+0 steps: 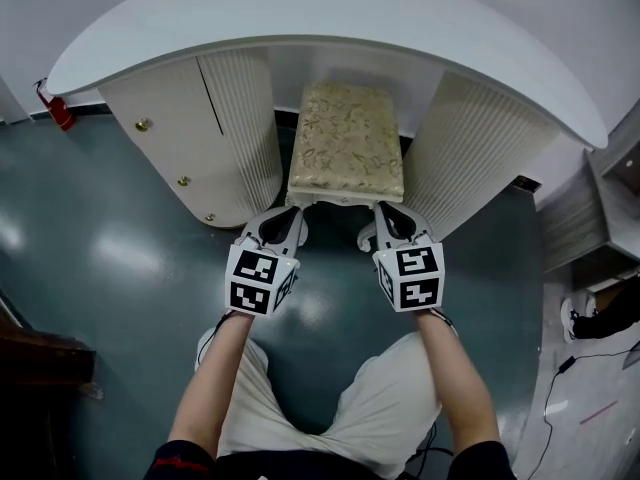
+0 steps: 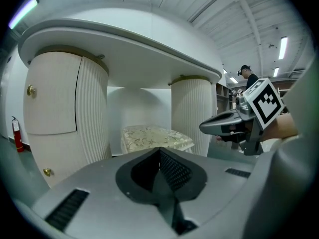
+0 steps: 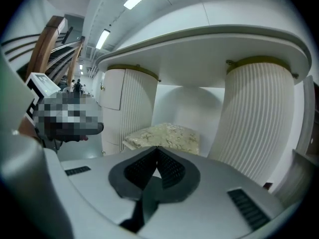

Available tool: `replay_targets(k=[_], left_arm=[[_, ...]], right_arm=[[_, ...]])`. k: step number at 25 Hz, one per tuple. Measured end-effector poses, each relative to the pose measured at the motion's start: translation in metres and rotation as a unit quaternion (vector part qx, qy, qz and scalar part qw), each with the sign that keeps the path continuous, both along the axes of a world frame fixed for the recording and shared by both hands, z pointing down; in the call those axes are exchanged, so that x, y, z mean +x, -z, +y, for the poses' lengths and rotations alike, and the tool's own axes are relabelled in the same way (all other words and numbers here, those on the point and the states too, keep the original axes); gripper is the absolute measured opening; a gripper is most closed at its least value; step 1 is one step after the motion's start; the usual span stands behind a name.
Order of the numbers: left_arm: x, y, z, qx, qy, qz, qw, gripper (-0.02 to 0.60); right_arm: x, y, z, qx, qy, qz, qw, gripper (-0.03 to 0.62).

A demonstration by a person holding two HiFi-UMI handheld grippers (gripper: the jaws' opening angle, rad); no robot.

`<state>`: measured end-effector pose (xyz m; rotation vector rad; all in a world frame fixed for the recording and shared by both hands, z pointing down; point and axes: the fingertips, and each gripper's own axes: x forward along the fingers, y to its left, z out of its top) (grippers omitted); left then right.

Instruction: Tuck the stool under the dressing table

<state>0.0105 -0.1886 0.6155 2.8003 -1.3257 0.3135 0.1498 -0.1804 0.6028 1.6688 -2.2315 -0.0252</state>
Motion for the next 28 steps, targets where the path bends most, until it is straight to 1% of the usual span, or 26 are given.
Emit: replay_targets(k=[3, 6, 8, 12, 17, 22, 25, 28], left_arm=[[0.003, 0.016, 0.000, 0.007, -0.004, 0.003, 1.0000, 0.017], [0.007, 0.038, 0.003, 0.018, -0.012, 0.012, 0.9997, 0.017], [0.007, 0.051, 0.005, 0.020, -0.016, 0.014, 0.9996, 0.017], [0.003, 0.075, 0.006, 0.004, -0.015, 0.010, 0.9998, 0.017], [-0.007, 0.133, 0.011, 0.006, -0.001, 0.034, 0.9994, 0.017], [-0.017, 0.194, 0.014, 0.012, 0.001, 0.066, 0.9978, 0.017], [-0.022, 0.224, 0.018, 0.010, 0.006, 0.073, 0.9973, 0.015], [-0.023, 0.254, 0.023, 0.003, 0.007, 0.073, 0.9973, 0.015]], right_arm=[[-0.008, 0.011, 0.003, 0.021, 0.012, 0.020, 1.000, 0.017], [-0.013, 0.020, 0.006, 0.024, 0.019, 0.023, 0.999, 0.017], [-0.015, 0.029, 0.002, 0.019, 0.022, 0.011, 1.000, 0.017], [-0.020, 0.059, -0.004, 0.011, 0.022, -0.027, 0.999, 0.017], [-0.032, 0.113, 0.002, 0.012, 0.024, -0.058, 0.998, 0.017], [-0.029, 0.170, 0.009, 0.019, 0.013, -0.080, 0.997, 0.017], [-0.024, 0.203, 0.013, 0.019, 0.005, -0.091, 0.996, 0.017], [-0.024, 0.237, 0.022, 0.019, 0.009, -0.094, 0.995, 0.017]])
